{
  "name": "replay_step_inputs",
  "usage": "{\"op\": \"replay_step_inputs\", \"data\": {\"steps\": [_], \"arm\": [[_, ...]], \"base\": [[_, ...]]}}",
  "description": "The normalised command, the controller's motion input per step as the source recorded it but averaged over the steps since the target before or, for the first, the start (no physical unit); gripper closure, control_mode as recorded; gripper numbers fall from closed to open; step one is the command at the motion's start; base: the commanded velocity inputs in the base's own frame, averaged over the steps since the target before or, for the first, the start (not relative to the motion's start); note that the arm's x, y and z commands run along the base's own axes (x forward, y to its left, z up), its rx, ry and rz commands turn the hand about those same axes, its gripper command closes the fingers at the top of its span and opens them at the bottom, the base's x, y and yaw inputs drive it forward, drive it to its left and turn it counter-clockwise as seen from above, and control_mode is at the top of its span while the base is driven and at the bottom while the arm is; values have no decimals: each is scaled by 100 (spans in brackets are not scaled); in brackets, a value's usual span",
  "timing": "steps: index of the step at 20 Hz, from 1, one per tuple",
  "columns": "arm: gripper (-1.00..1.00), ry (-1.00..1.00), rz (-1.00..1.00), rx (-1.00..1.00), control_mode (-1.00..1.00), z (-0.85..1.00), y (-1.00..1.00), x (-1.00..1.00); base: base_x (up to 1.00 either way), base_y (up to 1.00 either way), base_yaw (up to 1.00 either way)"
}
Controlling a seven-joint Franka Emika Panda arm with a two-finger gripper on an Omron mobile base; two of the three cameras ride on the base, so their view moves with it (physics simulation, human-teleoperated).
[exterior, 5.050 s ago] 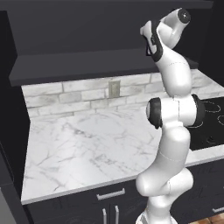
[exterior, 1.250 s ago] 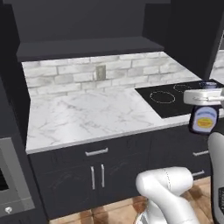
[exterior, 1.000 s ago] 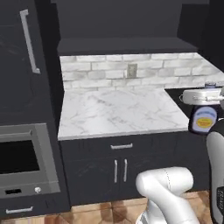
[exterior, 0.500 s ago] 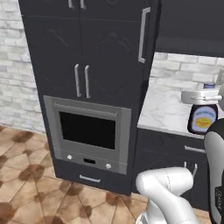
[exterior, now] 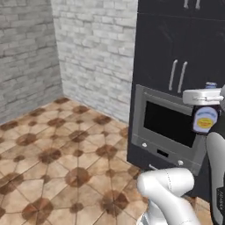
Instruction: Move the mayonnaise and condiment bottle from the cabinet to the dining counter.
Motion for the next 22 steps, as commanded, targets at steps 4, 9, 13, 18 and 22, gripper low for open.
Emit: {"op": "replay_step_inputs", "data": {"steps": [4,9,13,18,22], "arm": [[100,0,0,0,100,0,0,0],[100,0,0,0,100,0,0,0],[100,0,0,0,100,0,0,0],[100,0,0,0,100,0,0,0],[100,0,0,0,100,0,0,0]], "base": [[21,100,45],[87,98,23],[100,84,16],[100,41,37],[90,13,60]]}}
